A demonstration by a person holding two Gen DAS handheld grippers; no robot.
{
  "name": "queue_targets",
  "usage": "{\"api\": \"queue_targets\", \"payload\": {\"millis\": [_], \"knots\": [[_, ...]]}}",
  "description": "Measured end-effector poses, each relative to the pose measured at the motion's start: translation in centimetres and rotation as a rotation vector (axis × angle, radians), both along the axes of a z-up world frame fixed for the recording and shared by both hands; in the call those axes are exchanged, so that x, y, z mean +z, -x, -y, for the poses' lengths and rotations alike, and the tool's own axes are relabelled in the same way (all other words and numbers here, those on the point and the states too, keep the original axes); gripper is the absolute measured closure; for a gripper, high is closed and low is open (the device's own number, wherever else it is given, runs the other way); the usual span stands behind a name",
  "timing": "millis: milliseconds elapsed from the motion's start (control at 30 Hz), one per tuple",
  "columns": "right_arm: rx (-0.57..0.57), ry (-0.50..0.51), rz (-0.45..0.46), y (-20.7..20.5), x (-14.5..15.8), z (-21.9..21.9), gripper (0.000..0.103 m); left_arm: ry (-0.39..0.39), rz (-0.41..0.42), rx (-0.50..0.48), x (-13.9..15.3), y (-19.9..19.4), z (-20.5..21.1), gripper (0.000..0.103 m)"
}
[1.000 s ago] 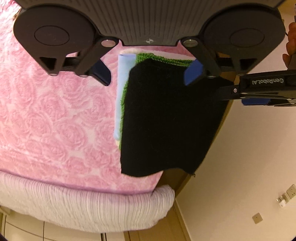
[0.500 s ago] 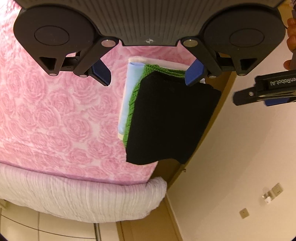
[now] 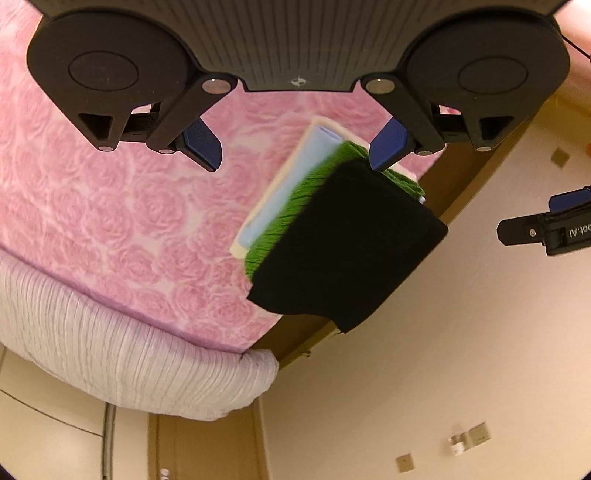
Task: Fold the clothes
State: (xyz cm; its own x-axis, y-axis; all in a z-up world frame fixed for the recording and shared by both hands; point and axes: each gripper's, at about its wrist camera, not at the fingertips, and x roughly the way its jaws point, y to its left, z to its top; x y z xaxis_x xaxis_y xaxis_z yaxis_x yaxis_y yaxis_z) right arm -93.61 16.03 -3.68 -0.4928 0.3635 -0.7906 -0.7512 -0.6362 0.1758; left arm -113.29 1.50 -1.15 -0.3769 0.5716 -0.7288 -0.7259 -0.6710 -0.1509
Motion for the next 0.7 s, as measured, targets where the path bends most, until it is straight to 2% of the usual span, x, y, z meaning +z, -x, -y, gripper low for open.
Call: {"api": "queue_targets", "payload": {"millis": [167, 367, 600, 700], "knots": [[0.080, 0.022, -0.015, -4.8, 0.7, -1.1, 0.013, 0.010, 0.029, 0.069, 0.3, -6.1, 1.6, 0.001], [0.177, -0.039, 0.029, -9.7, 0.5, -0.8, 0.013, 0.034, 0.050, 0.128, -0.7, -12.5, 3.0, 0.001], [0.213, -0.046, 0.004, -12.4, 0.8, -0.3, 0.013, 0.089, -0.014, 0.162, -0.5, -16.4, 3.2, 0.001], [0.200, -0.035, 0.007, -12.5, 1.2, 0.0, 0.013, 0.088, -0.001, 0.166, 0.0, -16.2, 3.9, 0.001]]}}
